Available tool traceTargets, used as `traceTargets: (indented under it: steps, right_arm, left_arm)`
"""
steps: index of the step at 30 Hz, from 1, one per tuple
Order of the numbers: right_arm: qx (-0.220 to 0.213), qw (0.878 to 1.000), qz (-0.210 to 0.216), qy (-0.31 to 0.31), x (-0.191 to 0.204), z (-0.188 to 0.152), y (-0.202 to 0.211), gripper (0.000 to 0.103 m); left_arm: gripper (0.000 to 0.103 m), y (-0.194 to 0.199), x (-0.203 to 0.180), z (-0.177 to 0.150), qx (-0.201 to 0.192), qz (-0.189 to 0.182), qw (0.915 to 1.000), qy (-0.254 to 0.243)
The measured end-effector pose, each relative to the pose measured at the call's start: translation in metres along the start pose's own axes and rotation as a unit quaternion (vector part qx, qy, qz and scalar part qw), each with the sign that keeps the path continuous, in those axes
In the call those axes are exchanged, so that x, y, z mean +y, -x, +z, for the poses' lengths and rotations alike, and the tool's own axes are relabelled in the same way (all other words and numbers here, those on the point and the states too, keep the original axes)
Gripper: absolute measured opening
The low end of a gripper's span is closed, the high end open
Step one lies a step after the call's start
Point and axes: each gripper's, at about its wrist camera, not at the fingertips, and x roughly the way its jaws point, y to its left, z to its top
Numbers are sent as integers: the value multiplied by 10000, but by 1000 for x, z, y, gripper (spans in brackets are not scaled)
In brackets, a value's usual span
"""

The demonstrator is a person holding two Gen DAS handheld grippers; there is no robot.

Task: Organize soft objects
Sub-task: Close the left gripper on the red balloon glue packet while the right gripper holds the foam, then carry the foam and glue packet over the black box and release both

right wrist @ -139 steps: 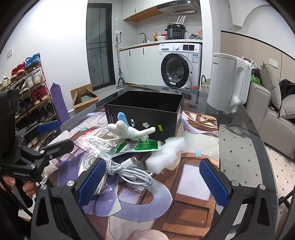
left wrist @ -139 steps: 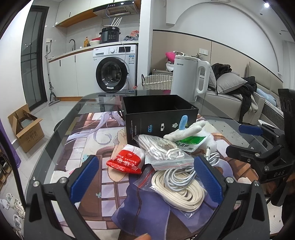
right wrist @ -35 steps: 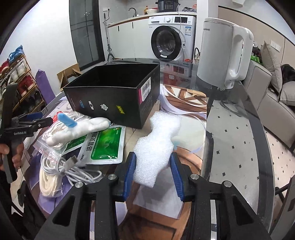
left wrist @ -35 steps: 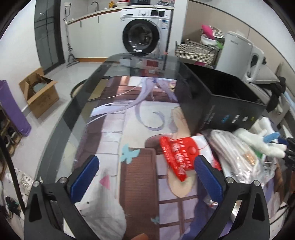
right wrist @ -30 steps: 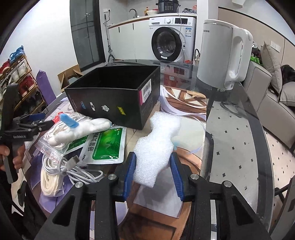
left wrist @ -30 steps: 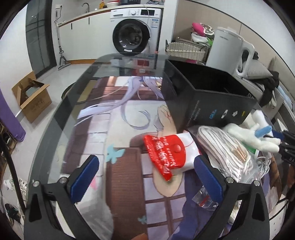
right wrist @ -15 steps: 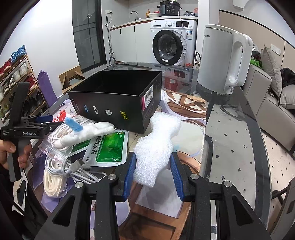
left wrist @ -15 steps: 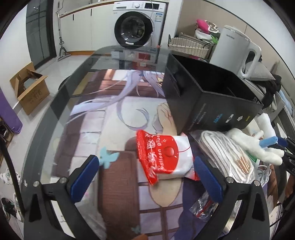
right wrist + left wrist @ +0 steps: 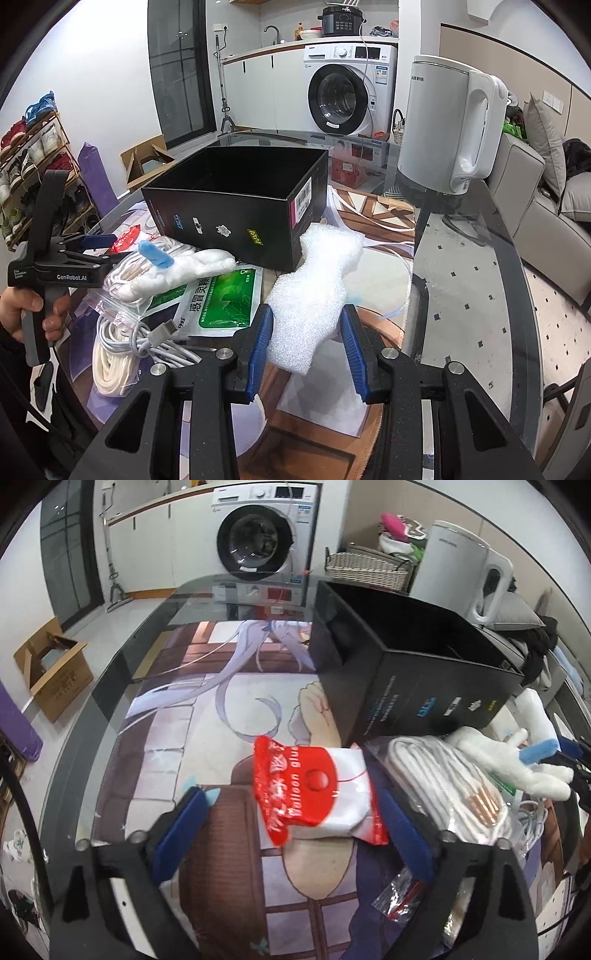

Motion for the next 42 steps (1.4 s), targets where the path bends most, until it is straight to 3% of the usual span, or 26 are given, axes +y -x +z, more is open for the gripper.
traceTargets:
  steps: [2,3,9,16,30,42]
  right_arm:
    - [-12,10000,-1,14,1,0,1,38]
    - [-15,10000,5,20,1,0,2,38]
    - [-67,10000,19,55,4,2,5,38]
    - [-212,9997,20,82,5,6,14,38]
    - [-578,9978,245,190,16,14,32,38]
    - [-855,9945,483,376,28,49,39,38]
  left_arm:
    - [75,2,-1,0,-68,-99,9999,-46]
    - [62,3,-1,-1,-103,-138,9998,-94]
    - [48,8,-3,-3,-155,-317,9992,-194]
    - [48,20,-5,-1,-330,-373,9986,-194]
    - [48,76,-15,12,-1066,-551,9925,-248]
    - [48,87,-42,41,-1385,-659,9869,-509]
